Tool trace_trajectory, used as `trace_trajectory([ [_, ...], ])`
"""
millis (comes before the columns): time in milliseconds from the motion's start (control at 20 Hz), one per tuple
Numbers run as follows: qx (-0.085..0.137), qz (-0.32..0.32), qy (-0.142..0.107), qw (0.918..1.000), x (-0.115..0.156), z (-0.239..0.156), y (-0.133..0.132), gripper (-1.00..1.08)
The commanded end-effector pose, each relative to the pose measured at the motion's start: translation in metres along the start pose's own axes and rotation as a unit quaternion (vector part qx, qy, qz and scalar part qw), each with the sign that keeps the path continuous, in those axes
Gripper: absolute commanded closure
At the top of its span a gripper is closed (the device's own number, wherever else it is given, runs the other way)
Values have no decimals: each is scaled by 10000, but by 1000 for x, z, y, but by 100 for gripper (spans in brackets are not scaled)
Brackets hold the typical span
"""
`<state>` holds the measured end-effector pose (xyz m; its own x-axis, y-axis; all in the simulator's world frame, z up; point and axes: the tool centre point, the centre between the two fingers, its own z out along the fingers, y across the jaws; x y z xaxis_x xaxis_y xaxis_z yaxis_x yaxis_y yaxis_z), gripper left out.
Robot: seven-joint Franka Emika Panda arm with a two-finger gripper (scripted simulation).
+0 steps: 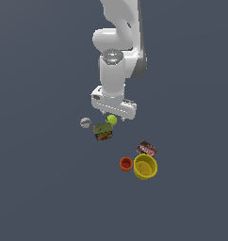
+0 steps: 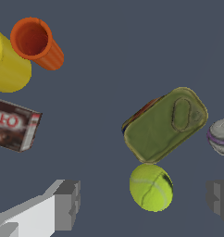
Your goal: Pick up a designated object from a clutter of objects.
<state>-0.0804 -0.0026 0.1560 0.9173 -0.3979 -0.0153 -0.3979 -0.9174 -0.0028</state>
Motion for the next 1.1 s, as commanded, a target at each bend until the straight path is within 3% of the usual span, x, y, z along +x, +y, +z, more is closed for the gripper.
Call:
trace_trajectory([
  [0, -3, 294, 21, 9996, -13, 17, 9, -92],
  [550, -5, 1119, 69, 9937, -54, 59, 37, -92],
  [1050, -6, 1246, 73, 9922, -62, 66, 41, -92],
])
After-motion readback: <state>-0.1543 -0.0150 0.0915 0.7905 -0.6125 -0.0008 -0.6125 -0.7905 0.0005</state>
